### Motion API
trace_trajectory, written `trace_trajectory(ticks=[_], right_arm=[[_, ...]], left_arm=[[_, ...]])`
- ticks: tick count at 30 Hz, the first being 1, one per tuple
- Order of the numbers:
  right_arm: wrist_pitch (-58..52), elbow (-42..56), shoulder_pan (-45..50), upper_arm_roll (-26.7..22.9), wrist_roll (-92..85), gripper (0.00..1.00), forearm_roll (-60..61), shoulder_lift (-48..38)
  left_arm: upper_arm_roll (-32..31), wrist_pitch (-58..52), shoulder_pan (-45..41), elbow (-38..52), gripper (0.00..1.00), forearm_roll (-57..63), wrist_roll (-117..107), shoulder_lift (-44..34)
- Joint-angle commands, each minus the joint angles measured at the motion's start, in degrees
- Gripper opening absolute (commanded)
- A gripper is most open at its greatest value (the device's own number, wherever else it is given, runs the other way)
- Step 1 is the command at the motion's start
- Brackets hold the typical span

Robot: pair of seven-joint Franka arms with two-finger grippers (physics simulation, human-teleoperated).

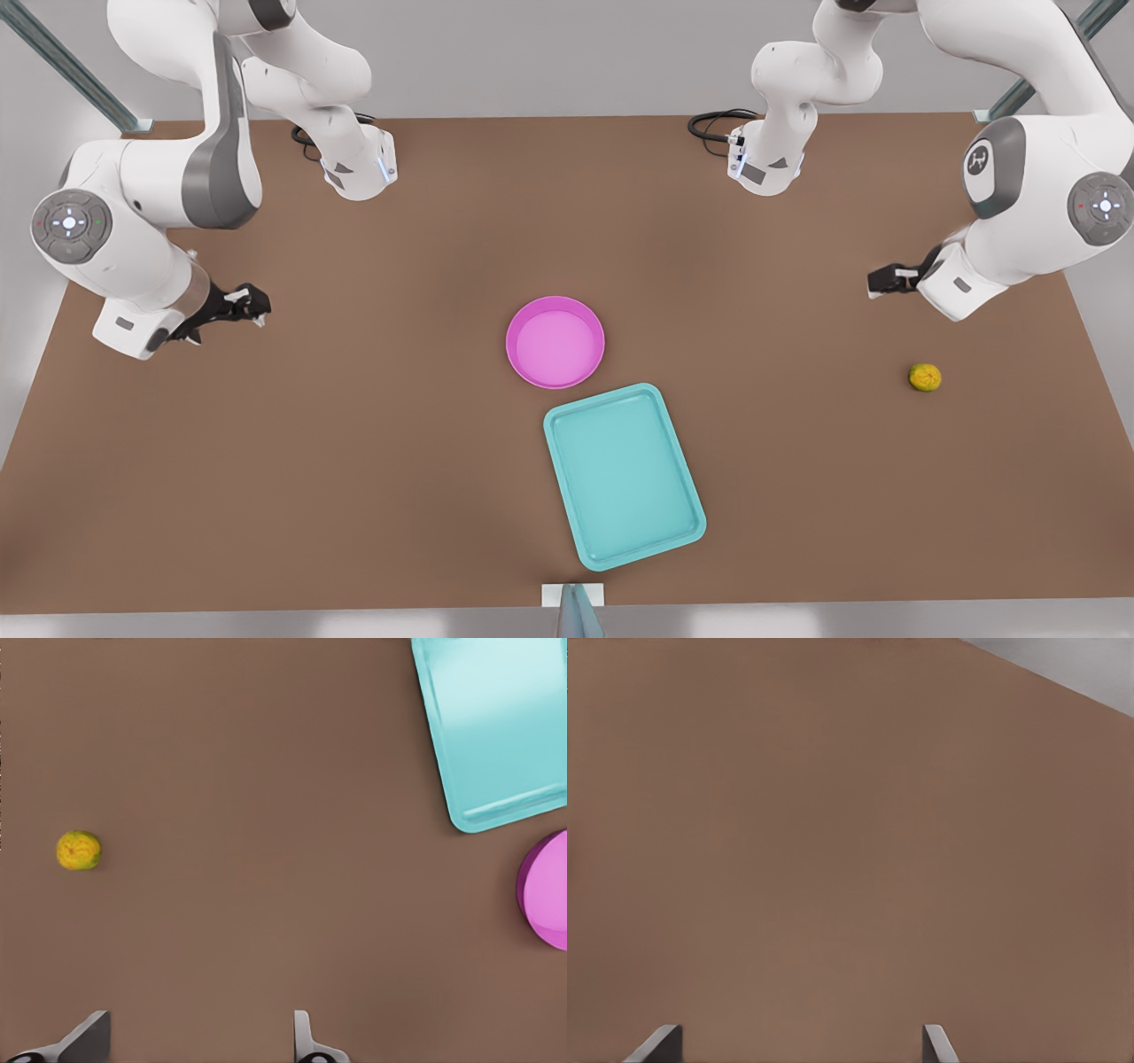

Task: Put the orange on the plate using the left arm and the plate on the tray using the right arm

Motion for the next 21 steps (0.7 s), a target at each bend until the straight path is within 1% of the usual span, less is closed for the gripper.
trace_trajectory(ticks=[1, 3, 4, 5, 6, 8, 9, 10, 12, 18, 21], right_arm=[[3.0, 0.0, 0.0, 0.0, -6.9, 1.0, 0.0, -0.1], [3.0, 0.0, -0.1, 0.0, -6.8, 1.0, 0.0, 0.1], [3.0, 0.0, -0.1, 0.0, -6.8, 1.0, 0.0, 0.1], [3.0, 0.1, -0.1, 0.0, -6.8, 1.0, 0.0, 0.1], [3.0, 0.1, -0.1, 0.0, -6.8, 1.0, 0.0, 0.1], [3.0, 0.1, -0.1, 0.0, -6.8, 1.0, -0.1, 0.1], [3.0, 0.1, -0.1, 0.0, -6.8, 1.0, 0.0, 0.1], [3.0, 0.1, -0.1, 0.0, -6.8, 1.0, -0.1, 0.1], [3.1, 0.2, 0.0, 0.0, -6.7, 1.0, 0.1, 0.3], [3.2, 0.2, 0.3, 0.0, -6.8, 1.0, 0.0, 0.4], [3.1, 0.2, 0.5, 0.1, -6.8, 1.0, -0.1, 0.4]], left_arm=[[0.0, 2.9, 0.3, 0.0, 1.0, 0.2, 0.6, 0.1], [0.0, 3.1, 0.5, -0.3, 1.0, 0.0, 0.2, 0.9], [1.3, 3.9, 1.4, -1.7, 1.0, -0.1, 0.5, 4.6], [2.3, 10.6, 3.3, -3.2, 1.0, -0.3, -1.8, 8.3], [2.8, 16.7, 6.8, -3.9, 1.0, -1.1, 1.3, 12.5], [4.1, 32.2, 9.6, -10.5, 1.0, -4.5, 11.9, 17.5], [4.2, 34.9, 11.8, -10.6, 1.0, -8.2, 18.0, 20.6], [5.4, 38.2, 12.2, -10.7, 1.0, -8.4, 22.9, 22.7], [5.7, 43.2, 14.5, -10.7, 1.0, -8.3, 29.6, 25.9], [5.9, 48.4, 16.7, -10.5, 1.0, -7.8, 30.3, 29.3], [6.5, 46.5, 16.7, -10.9, 1.0, -7.5, 31.6, 30.2]])
